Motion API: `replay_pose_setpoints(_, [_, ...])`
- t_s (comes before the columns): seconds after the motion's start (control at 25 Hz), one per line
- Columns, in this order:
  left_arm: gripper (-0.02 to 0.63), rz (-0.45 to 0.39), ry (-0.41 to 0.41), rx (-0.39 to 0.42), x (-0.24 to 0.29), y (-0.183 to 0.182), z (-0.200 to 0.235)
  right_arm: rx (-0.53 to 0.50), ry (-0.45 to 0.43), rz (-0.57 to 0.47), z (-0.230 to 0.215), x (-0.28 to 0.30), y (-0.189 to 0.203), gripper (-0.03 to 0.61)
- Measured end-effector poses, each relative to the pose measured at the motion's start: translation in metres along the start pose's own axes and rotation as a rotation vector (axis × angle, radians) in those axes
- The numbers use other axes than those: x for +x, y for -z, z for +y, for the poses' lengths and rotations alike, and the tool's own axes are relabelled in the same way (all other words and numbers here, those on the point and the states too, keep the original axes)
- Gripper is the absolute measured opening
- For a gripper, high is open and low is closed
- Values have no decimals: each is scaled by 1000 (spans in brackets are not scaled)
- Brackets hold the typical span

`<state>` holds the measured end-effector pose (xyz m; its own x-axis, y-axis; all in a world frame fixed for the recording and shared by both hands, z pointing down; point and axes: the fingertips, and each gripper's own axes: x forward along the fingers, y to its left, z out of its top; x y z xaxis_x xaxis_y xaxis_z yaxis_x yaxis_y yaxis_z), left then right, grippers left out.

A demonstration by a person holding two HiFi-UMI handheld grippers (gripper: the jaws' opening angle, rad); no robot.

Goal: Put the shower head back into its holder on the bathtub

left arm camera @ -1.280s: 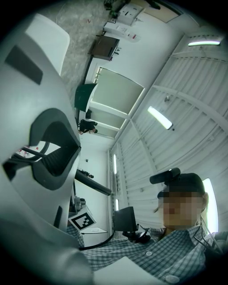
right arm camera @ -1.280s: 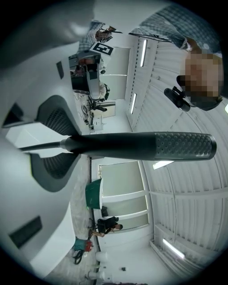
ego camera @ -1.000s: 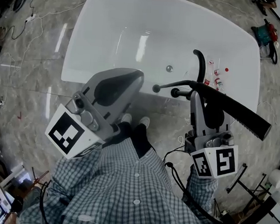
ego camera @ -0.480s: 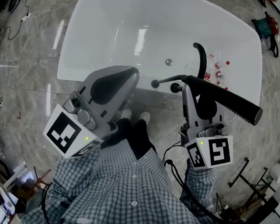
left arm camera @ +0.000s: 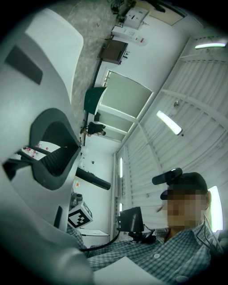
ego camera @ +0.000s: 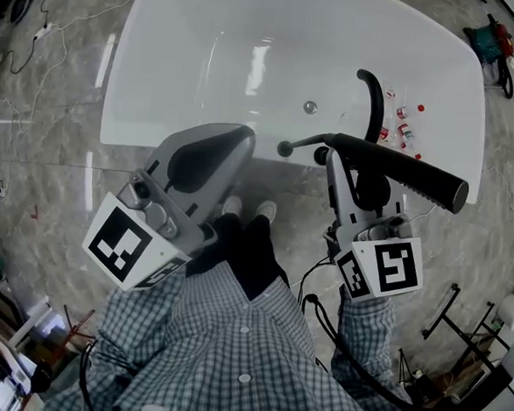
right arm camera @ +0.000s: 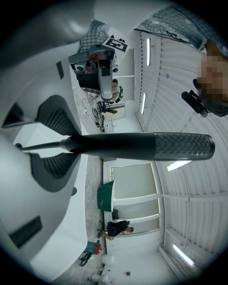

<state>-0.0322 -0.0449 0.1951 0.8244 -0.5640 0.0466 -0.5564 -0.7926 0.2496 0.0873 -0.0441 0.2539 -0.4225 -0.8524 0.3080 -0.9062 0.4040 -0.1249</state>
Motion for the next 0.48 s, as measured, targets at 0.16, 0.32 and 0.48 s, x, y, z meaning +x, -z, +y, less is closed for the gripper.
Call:
replay_pose_setpoints(0.16, [8, 12, -3, -14, 2, 16, 4, -1, -5, 17, -1, 8, 15, 120])
replay_pose_setpoints(0.32, [8, 33, -5, -29, 4, 29, 6, 8, -8, 34, -1, 16, 30, 120])
replay_pose_setpoints(0.48, [8, 46, 3, -35, 9, 41, 5, 20, -13, 55, -5, 20, 45, 120])
